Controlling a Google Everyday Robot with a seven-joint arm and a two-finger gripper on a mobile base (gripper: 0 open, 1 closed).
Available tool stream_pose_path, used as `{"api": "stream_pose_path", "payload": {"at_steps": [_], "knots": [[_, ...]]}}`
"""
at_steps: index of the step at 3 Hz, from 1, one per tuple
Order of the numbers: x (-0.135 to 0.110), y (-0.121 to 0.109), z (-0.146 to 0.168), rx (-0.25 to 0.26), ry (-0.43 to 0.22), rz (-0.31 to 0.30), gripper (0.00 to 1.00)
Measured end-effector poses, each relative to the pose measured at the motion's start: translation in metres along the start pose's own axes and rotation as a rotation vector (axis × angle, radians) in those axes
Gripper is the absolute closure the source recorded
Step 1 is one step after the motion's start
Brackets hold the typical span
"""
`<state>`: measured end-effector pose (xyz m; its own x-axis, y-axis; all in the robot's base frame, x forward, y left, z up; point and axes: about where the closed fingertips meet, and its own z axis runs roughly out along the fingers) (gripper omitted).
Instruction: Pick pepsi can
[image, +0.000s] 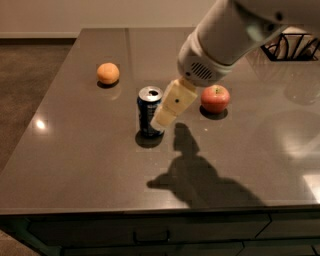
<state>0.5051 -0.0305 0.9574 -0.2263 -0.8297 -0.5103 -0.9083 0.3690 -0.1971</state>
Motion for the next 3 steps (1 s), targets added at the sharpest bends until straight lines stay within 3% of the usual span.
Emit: {"api": "stream_pose_path", "payload": {"at_steps": [3], "knots": [[-0.032, 0.012, 0.06, -0.032, -0.032, -0.002, 0.0]]}}
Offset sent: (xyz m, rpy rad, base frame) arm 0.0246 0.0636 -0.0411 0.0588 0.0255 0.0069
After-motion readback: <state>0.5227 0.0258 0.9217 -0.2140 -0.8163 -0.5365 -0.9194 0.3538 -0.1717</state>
